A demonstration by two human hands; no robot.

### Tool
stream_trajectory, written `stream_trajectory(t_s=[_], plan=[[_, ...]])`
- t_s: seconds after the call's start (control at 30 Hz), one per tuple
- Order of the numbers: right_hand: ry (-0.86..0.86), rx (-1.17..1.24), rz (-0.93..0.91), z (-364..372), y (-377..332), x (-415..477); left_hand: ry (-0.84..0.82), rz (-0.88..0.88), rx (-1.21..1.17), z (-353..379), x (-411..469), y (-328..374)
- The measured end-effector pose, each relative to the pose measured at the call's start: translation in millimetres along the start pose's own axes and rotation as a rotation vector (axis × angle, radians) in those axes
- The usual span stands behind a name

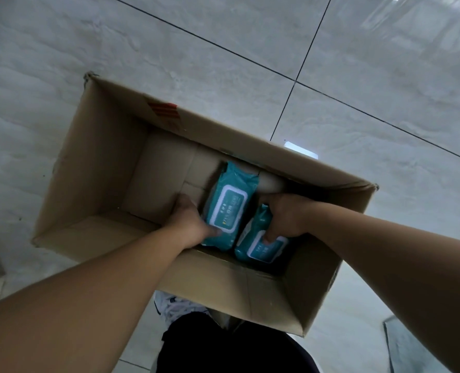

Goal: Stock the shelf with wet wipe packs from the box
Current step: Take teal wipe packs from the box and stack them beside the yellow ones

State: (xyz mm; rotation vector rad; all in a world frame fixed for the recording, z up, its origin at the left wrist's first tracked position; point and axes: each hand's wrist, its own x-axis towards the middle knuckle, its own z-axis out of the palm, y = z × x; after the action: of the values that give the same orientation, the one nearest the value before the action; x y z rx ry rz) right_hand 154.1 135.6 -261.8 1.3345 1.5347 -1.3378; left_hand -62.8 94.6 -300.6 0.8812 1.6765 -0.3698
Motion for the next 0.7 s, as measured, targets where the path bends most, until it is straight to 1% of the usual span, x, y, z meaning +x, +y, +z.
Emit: stream_trajectory(t_s=[0.1, 0.13, 0.23, 0.3, 0.4, 0.57, 0.7], plan=[[0.002, -0.008, 0.024, 0.2, -2.7, -2.4, -0.156, 0.022, -0.136, 11.7, -1.1, 7.7], [0.002, -0.001, 0.034, 0.5, -3.2, -2.9, -0.156, 0.032, -0.187, 14.9, -1.0, 11.3], [0.037, 0.055, 0.047, 1.4, -4.6, -8.8, -0.018, 0.074, -0.276, 15.6, -4.5, 17.8], [0.081, 0.143, 0.040, -0.6, -6.6, -20.1, 0.009, 0.098, -0.250, 4.3, -13.1, 20.1], [0.101, 0.230, 0.019, -3.6, -14.2, -43.6, -0.045, 0.106, -0.188, -26.7, -34.1, 18.6], [0.160, 0.330, -0.033, -13.0, -29.3, -101.4, -0.088, 0.112, -0.090, -76.0, -88.5, 19.6], [0.160, 0.566, -0.057, -27.2, -31.5, -160.9, -0.127, 0.175, -0.077, -110.2, -141.3, 35.7]])
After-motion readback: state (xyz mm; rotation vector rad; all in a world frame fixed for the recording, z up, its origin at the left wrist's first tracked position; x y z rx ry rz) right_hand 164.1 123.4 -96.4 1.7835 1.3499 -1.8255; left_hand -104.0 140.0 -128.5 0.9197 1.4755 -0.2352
